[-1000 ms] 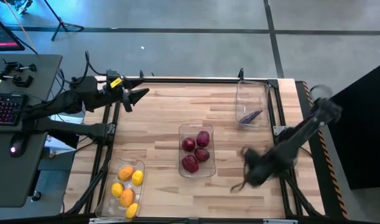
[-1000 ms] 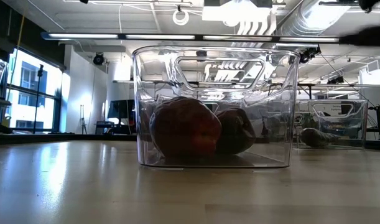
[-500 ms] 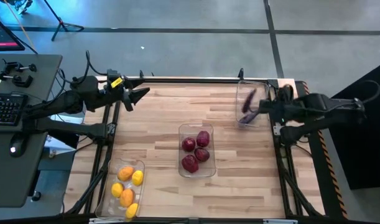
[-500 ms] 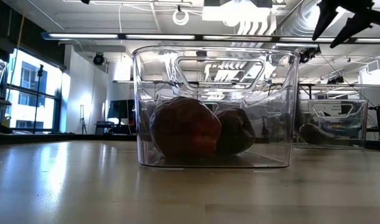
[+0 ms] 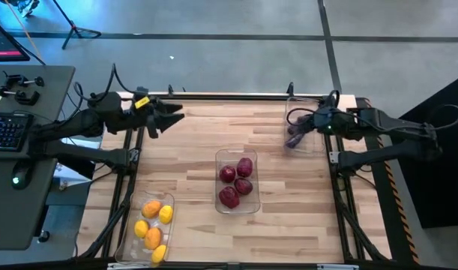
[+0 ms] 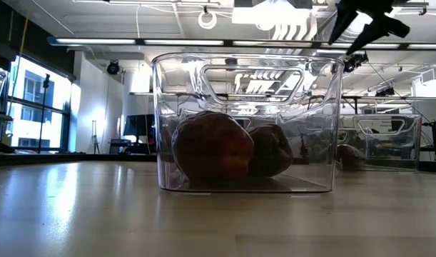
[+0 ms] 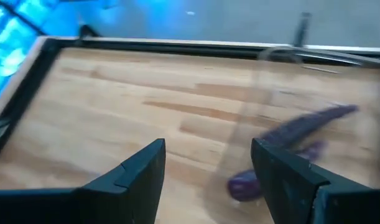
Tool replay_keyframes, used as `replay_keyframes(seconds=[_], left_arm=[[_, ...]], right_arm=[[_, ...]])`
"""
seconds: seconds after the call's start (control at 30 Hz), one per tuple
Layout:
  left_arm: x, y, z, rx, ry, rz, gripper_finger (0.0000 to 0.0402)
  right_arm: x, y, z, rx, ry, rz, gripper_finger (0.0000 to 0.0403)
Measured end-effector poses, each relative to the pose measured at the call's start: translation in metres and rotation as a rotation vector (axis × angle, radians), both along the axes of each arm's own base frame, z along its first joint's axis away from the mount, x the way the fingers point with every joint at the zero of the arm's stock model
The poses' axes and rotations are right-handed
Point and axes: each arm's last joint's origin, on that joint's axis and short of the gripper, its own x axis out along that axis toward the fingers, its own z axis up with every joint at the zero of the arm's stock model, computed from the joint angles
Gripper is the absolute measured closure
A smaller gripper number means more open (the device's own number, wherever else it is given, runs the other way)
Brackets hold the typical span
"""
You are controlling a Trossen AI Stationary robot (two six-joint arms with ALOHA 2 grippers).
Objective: Sort produce into baskets
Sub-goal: Return to Home Position
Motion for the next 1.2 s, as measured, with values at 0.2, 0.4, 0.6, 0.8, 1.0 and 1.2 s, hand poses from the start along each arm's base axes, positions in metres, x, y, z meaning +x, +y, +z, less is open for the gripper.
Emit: replay_keyframes(seconds=[0.2,0.4,0.6,0.8,1.0,1.2], left_arm=[[0.023,-0.027,-0.014,-0.101,0.096,-0.161,0.0101],[0.058,-0.061,-0.050,-0.090,0.345,-0.255,0.0101],[0.074,-0.078,-0.065,0.004,0.421,-0.301,0.0101],[0.063,-0.063,-0.051,0.126,0.352,-0.149,0.0109],[0.034,-0.040,-0.025,0.218,0.239,-0.096,0.0109],[0.008,-0.030,-0.026,0.282,0.159,-0.065,0.0120]], right_arm=[[0.009,0.018,0.000,0.003,-0.012,0.129,0.0176],[0.022,0.034,-0.007,0.003,0.028,0.214,0.0176],[0.048,0.054,-0.021,0.005,0.088,0.306,0.0178],[0.061,0.066,-0.033,-0.012,0.167,0.376,0.0185],[0.046,0.062,-0.029,0.006,0.209,0.401,0.0185],[0.027,0.059,-0.015,0.032,0.117,0.394,0.0203]])
